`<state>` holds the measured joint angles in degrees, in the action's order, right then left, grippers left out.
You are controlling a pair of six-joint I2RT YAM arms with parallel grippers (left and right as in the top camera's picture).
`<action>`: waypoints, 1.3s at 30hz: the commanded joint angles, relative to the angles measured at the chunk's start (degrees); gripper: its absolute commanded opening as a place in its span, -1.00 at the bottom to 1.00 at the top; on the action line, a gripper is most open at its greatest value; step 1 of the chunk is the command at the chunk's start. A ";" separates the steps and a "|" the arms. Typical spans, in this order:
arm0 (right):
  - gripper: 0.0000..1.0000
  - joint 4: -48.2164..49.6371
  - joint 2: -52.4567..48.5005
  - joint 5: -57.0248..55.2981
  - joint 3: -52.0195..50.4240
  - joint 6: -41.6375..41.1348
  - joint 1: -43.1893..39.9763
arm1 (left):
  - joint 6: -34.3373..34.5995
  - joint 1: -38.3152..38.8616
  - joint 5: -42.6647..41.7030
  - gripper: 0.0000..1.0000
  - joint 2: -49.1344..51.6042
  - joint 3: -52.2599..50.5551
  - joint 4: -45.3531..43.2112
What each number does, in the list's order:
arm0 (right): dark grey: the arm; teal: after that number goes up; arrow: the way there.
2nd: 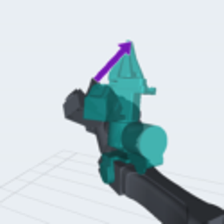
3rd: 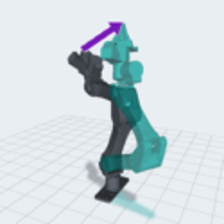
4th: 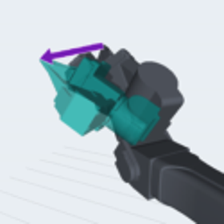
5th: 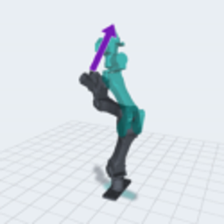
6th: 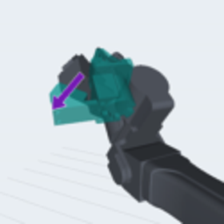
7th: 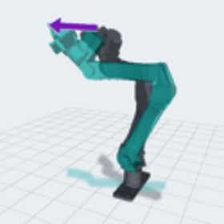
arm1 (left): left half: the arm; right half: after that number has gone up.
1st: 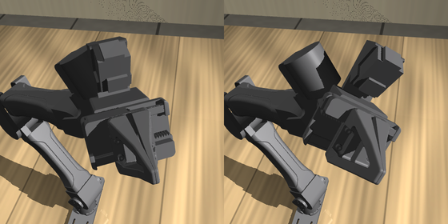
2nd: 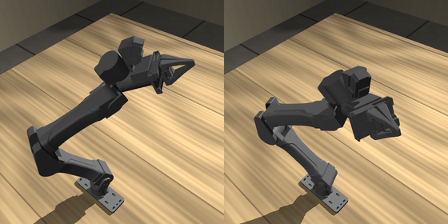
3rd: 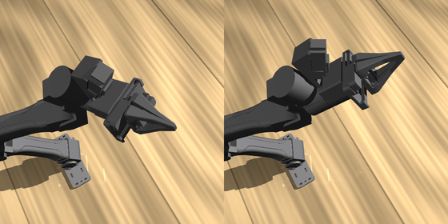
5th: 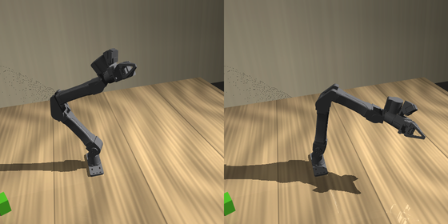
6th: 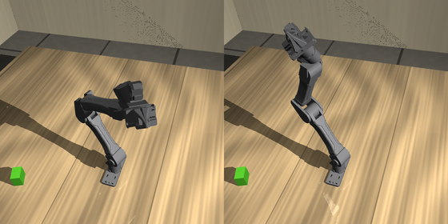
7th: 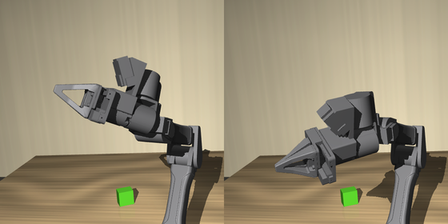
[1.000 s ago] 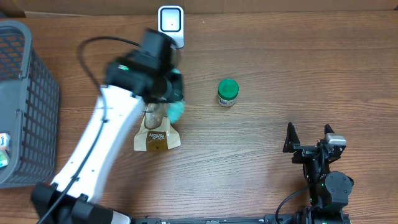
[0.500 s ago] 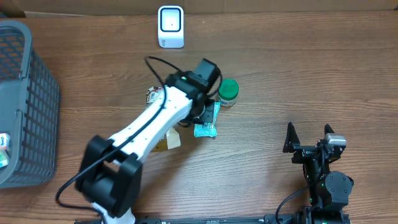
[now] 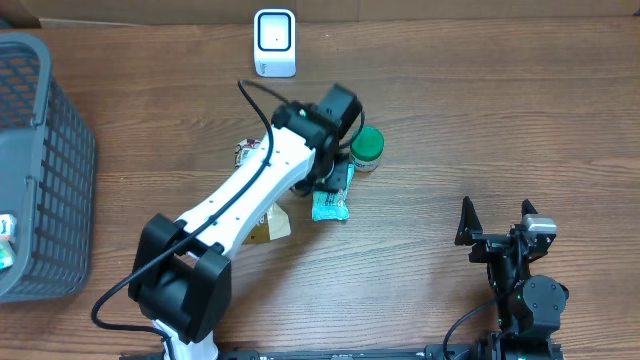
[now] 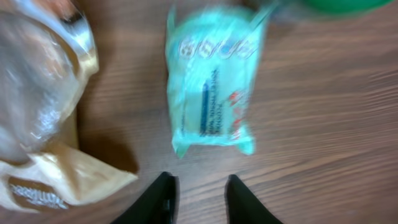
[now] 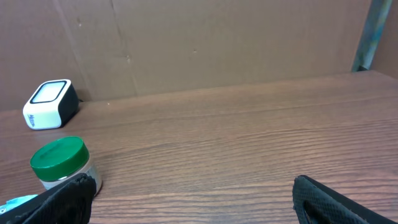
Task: Scan the item barcode
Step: 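Carry the mint-green packet out and place it beside the jar, then reach the left gripper back into the basket toward the orange package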
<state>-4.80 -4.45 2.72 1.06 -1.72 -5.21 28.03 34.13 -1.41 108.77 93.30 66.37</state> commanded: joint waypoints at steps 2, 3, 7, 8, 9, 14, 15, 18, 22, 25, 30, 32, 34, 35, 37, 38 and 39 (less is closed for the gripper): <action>1.00 0.13 0.31 -0.13 -0.57 0.02 -0.22 | -2.45 -1.51 3.65 -0.10 -3.80 12.74 4.28; 1.00 0.13 0.31 -0.13 -0.57 0.02 -0.22 | -3.34 -2.05 3.93 -0.07 -4.52 15.02 5.27; 1.00 0.13 0.31 -0.13 -0.57 0.02 -0.22 | -5.53 -5.18 5.03 0.05 -7.74 22.77 8.59; 1.00 0.13 0.31 -0.13 -0.57 0.02 -0.22 | -6.32 -6.32 5.03 0.07 -8.70 24.55 9.38; 1.00 0.13 0.31 -0.13 -0.57 0.02 -0.22 | -6.84 -7.65 5.09 0.09 -9.68 26.16 10.14; 1.00 0.13 0.31 -0.13 -0.57 0.02 -0.22 | -7.91 -17.05 7.15 0.17 -15.17 31.32 13.22; 1.00 0.13 0.31 -0.13 -0.57 0.02 -0.22 | -7.93 -19.67 7.65 0.19 -16.44 31.63 13.57; 1.00 0.13 0.31 -0.13 -0.57 0.02 -0.22 | -8.37 -27.96 7.80 0.27 -19.87 31.65 14.10; 1.00 0.13 0.31 -0.13 -0.57 0.02 -0.22 | -8.76 -40.70 8.00 0.43 -23.06 31.65 14.69; 1.00 0.13 0.31 -0.13 -0.57 0.02 -0.22 | -8.76 -49.75 8.00 0.45 -23.50 31.63 14.69; 1.00 0.13 0.31 -0.13 -0.57 0.02 -0.22 | -8.63 -62.58 7.96 0.47 -20.87 30.73 14.78; 1.00 0.13 0.31 -0.13 -0.57 0.02 -0.22 | -8.31 -66.79 7.96 0.51 -19.21 29.75 14.51; 1.00 0.13 0.31 -0.13 -0.57 0.02 -0.22 | -7.67 -70.31 7.78 0.54 -17.31 28.68 14.19; 1.00 0.13 0.31 -0.13 -0.57 0.02 -0.22 | -6.93 -72.11 7.78 0.56 -16.13 27.93 13.97; 1.00 0.13 0.31 -0.13 -0.57 0.02 -0.22 | -6.16 -74.44 7.76 0.62 -14.23 26.80 13.62; 1.00 0.13 0.31 -0.13 -0.57 0.02 -0.22 | -6.19 -75.36 7.78 0.63 -13.29 26.12 13.33; 1.00 0.13 0.31 -0.13 -0.57 0.02 -0.22 | -6.19 -76.19 7.98 0.65 -12.39 25.00 12.70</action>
<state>-4.84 -4.45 2.74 1.06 -1.69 -5.21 20.99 -39.88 6.31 93.91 120.62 79.83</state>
